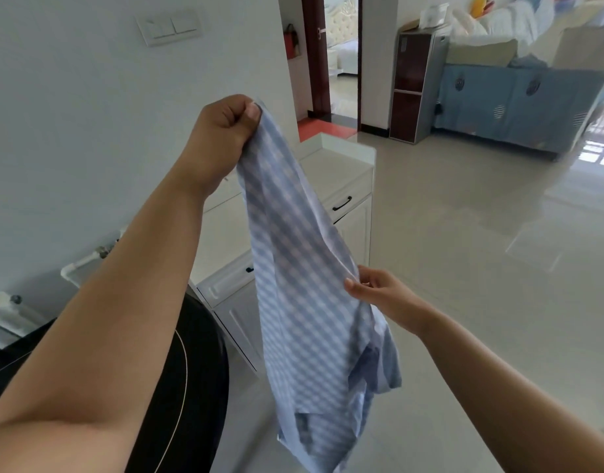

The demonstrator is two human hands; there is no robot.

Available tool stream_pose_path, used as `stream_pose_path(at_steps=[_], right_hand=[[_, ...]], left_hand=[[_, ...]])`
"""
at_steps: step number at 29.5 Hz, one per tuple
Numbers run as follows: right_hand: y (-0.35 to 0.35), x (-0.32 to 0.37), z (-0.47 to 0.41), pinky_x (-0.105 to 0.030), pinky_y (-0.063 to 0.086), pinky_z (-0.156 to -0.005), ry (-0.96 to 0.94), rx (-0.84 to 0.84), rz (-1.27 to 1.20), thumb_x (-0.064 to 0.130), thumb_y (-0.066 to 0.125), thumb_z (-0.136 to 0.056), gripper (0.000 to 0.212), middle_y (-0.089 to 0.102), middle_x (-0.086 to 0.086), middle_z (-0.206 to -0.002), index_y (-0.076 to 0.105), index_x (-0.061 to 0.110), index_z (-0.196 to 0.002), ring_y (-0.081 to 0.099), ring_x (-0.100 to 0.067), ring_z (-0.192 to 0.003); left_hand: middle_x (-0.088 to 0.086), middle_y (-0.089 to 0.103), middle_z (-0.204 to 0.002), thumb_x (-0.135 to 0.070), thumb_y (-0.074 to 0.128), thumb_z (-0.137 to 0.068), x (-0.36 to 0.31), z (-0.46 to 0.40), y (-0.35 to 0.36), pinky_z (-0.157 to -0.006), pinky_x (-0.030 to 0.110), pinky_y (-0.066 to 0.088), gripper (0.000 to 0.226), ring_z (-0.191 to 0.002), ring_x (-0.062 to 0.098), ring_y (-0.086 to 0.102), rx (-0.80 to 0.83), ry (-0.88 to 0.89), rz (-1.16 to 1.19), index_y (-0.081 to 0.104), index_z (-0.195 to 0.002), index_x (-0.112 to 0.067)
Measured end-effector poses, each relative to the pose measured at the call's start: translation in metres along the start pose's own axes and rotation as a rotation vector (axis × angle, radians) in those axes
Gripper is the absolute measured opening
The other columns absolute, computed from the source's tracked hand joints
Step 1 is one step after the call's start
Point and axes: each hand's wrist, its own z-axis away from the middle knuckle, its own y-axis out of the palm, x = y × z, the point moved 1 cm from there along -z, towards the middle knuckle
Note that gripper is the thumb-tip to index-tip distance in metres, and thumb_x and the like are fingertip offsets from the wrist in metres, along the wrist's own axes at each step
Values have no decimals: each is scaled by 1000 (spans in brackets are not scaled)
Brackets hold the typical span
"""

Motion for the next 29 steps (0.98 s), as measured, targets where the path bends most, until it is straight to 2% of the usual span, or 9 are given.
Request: stream_pose_path(at_steps=[3,6,8,11,14,17,23,25,29], right_hand=[[2,-5,-1,-49,47,-80,-69,-176,-27,49,71,-72,70,49,-28,-115,51,-17,-82,54,-31,-81],[-1,-11,-3,-50,49,-86,-75,-202,-52,48,73,-67,67,52,-17,-116,58,-14,-91,56,-42,-95],[0,-17,-6,-47,51,-86,-39,-141,30,51,74,-68,62,56,-11,-111,63,-4,-94,59,-38,-94],[3,-36,-12,-29,50,-70,49,-86,218,49,70,-76,43,59,-1,-87,63,8,-87,60,-15,-70],[3,-53,-16,-10,42,-55,133,-94,211,42,70,-80,27,62,6,-76,65,16,-82,59,-2,-60],[-1,-63,-21,-17,44,-58,187,-99,254,43,72,-77,33,65,-1,-79,65,12,-87,60,-9,-66],[-13,-71,-24,-30,29,-56,205,-104,462,46,71,-78,42,44,-4,-70,50,10,-72,41,-16,-61],[-13,-73,-25,-28,31,-56,188,-100,455,43,69,-81,40,48,-2,-69,56,6,-74,43,-15,-61],[-8,-76,-26,-12,35,-53,153,-131,397,31,63,-89,25,51,11,-63,58,21,-66,47,-7,-58]], left_hand=[[-10,28,-59,-21,42,-97,5,-3,0,-51,18,23,37,-56,6,26,-2,0,-46,29,-63,-19],[-7,28,-60,-18,43,-97,16,-4,-5,-49,18,23,37,-54,4,25,-47,-23,-43,27,-65,-15],[-8,28,-58,-19,43,-98,23,-5,-8,-49,19,22,37,-53,5,24,-77,-44,-10,27,-65,-15],[-8,28,-59,-21,44,-98,30,-7,-14,-49,21,20,37,-54,6,23,-98,-53,28,27,-65,-15],[-10,29,-58,-23,44,-98,33,-5,-16,-49,22,21,37,-54,7,24,-84,-50,40,28,-65,-15],[-14,30,-51,-23,43,-99,37,-2,-16,-47,18,22,39,-51,4,24,-79,-76,25,30,-63,-19],[-13,31,-52,-22,43,-98,65,11,-26,-44,18,23,37,-48,3,26,-160,-176,7,39,-64,-11],[-6,31,-57,-23,43,-98,77,14,-30,-45,20,23,36,-50,5,26,-184,-196,-14,40,-68,-3],[-13,33,-53,-23,43,-96,98,19,-40,-45,17,25,36,-49,1,28,-286,-253,-58,41,-61,-19]])
